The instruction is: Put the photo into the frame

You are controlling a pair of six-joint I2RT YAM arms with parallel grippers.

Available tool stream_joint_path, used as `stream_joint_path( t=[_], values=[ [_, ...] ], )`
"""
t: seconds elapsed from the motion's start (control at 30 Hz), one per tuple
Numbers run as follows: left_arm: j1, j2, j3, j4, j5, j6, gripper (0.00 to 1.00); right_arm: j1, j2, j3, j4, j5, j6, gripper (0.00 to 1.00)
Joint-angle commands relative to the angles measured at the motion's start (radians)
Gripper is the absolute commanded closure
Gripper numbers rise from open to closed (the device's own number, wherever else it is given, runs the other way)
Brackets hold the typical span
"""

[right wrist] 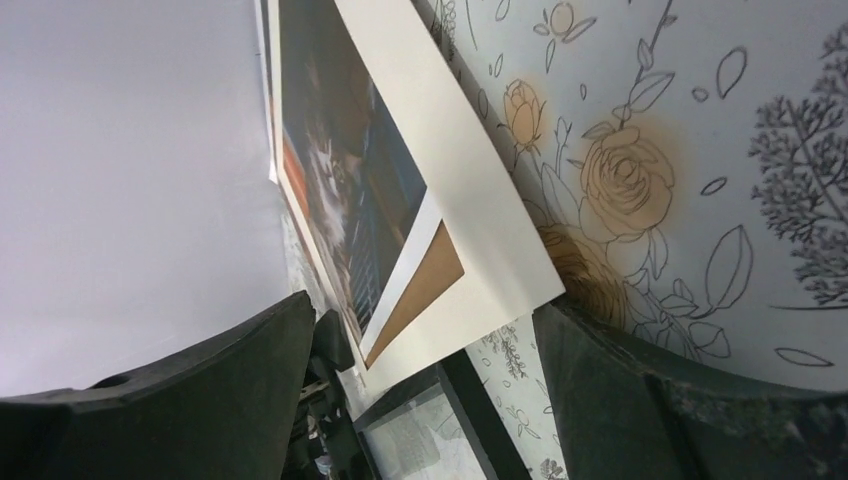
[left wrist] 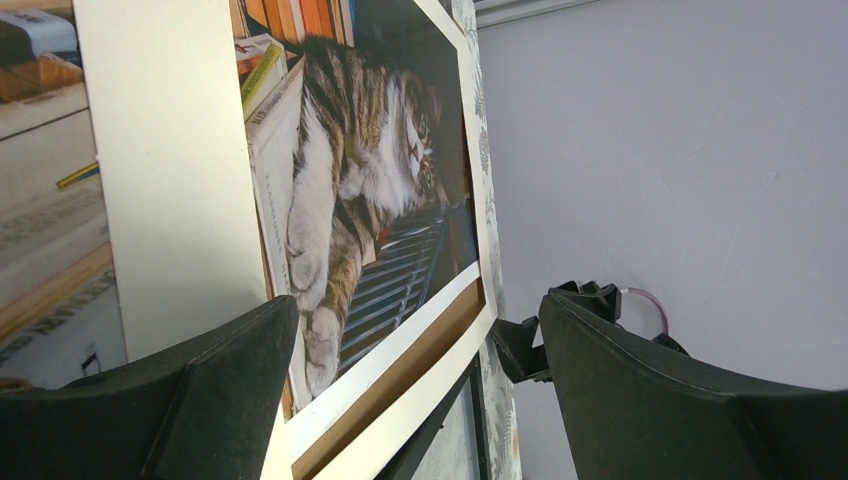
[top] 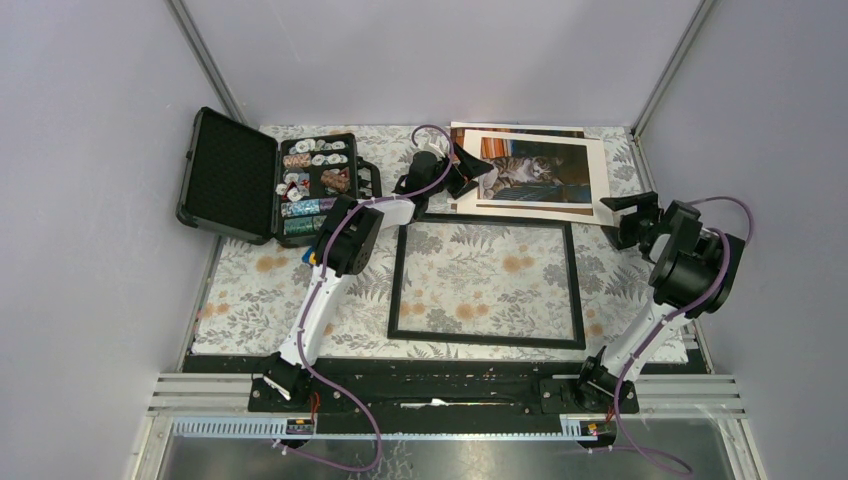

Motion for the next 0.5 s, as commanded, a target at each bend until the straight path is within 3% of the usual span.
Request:
stream_joint_path(
  t=[0.0, 0.33, 0.47],
  values=[
    [-0.034, 0.067, -0.001, -0.086, 0.035, 0.006, 0.04, -0.020, -0.001, -0.062, 0.245, -0.069, 0.153, 0.14],
    [-0.034, 0.064, -0.002, -0.091, 0.032, 0.011, 0.04, -0.007, 0.031, -0.124, 0.648, -0.105, 0.296, 0.31],
    [-0.034, 0.063, -0.003, -0.091, 0.032, 0.012, 0.05, 0.044, 0.081, -0.075, 0.662, -0.080, 0.276, 0.34]
  ],
)
